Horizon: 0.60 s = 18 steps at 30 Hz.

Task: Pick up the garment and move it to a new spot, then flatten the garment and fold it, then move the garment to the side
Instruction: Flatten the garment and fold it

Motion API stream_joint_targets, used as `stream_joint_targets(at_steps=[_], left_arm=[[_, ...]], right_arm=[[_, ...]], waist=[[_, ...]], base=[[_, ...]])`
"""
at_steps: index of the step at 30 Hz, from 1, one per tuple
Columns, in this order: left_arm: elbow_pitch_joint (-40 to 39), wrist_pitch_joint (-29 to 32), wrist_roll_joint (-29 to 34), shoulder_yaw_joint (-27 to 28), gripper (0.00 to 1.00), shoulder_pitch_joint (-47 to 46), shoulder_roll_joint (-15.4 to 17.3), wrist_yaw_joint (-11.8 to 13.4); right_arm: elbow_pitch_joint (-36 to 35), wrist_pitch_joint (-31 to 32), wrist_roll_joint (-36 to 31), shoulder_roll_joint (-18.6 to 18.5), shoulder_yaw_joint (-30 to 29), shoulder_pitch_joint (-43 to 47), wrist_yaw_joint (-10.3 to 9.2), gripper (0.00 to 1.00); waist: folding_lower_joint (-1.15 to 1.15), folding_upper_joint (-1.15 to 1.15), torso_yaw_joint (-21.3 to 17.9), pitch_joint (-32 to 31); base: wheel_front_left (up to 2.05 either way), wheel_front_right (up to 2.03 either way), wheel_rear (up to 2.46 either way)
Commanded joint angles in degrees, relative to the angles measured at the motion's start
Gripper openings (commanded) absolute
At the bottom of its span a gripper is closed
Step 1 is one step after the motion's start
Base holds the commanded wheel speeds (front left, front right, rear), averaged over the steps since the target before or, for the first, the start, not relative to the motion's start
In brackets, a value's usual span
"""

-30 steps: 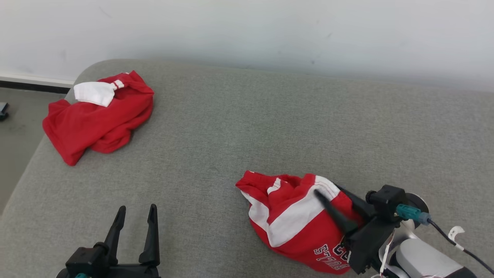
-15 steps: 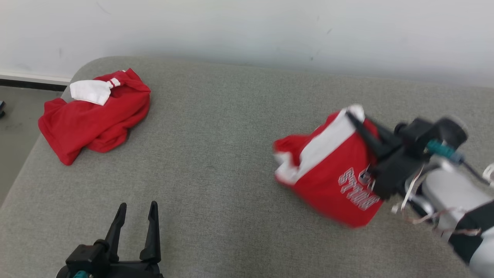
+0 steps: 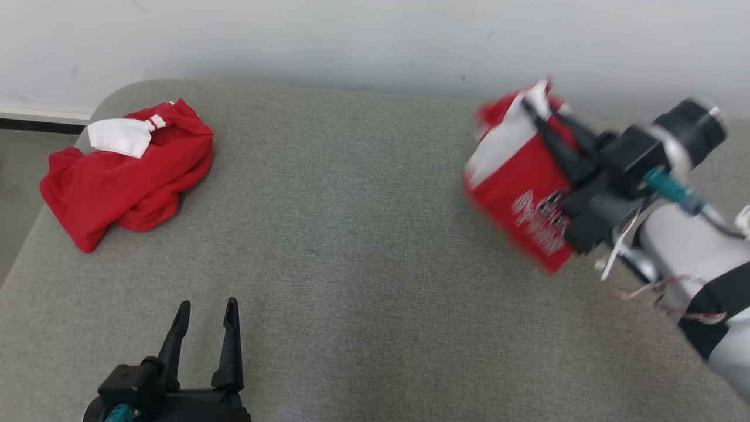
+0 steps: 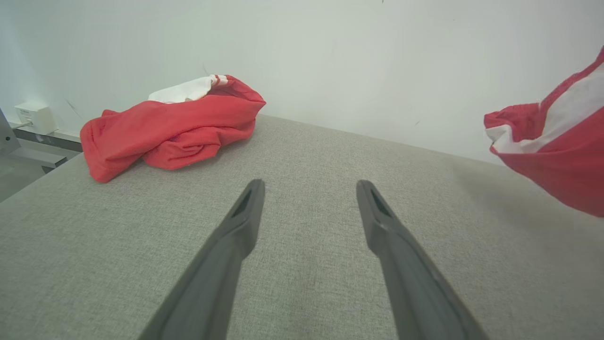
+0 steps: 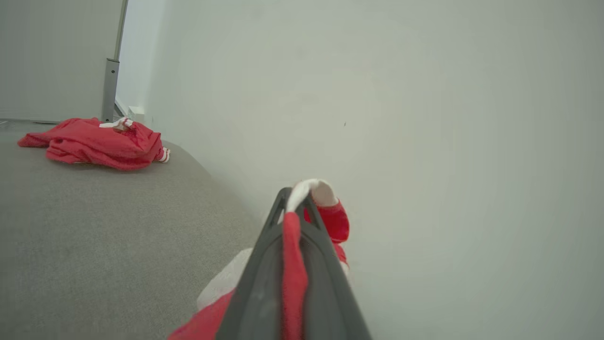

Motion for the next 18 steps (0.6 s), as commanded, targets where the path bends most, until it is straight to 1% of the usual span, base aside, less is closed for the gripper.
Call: stream_joint_targets(at_steps=[1, 7, 9, 13, 16, 17, 18], left_arm=[[0.1, -0.05, -0.34, 0.06, 1.0, -0.75, 0.03, 0.28], [0.37, -0.05, -0.35, 0.1, 1.0, -0.33, 0.03, 0.28], [0.44, -0.05, -0.27, 0.23, 1.0, -0.11, 0.03, 0.19], [0.36, -0.05, 0.12, 0.76, 1.0, 0.35, 0.03, -0.03], [0.25, -0.05, 0.36, 1.05, 1.0, 0.64, 0.03, -0.21], [0.2, -0.05, 0.43, 1.1, 1.0, 0.73, 0.04, -0.22], [0.16, -0.05, 0.44, 1.13, 1.0, 0.78, 0.02, -0.23]], right_arm=[[-0.05, -0.02, -0.35, 0.54, 0.93, 1.71, -0.15, 0.0], [-0.66, -0.02, 0.21, 2.06, 5.06, 9.38, -0.15, 0.0], [-2.22, -0.02, 0.12, 2.55, 6.18, 12.81, -0.15, 0.0], [-6.62, -0.03, -0.36, 3.31, 5.28, 20.36, -0.15, 0.0], [-9.99, -0.03, -1.97, 3.59, 4.94, 25.97, -0.15, 0.0], [-10.75, -0.03, -2.02, 3.73, 4.58, 27.76, -0.15, 0.33], [-11.9, -0.03, -2.47, 3.9, 4.4, 29.11, -0.15, 0.89]], waist=[[-0.01, 0.0, -0.27, -0.01], [-0.01, 0.0, -1.09, -0.31], [-0.01, 0.0, -1.27, -0.47], [-0.01, 0.0, -1.79, -0.92], [-0.01, 0.0, -2.29, -1.1], [-0.01, 0.0, -2.49, -1.12], [-0.01, 0.0, -2.7, -1.1]], base=[[0.0, 0.0, 0.0], [0.0, 0.0, 0.0], [0.0, 0.0, 0.0], [0.0, 0.0, 0.0], [0.0, 0.0, 0.0], [0.0, 0.0, 0.0], [0.0, 0.0, 0.0]])
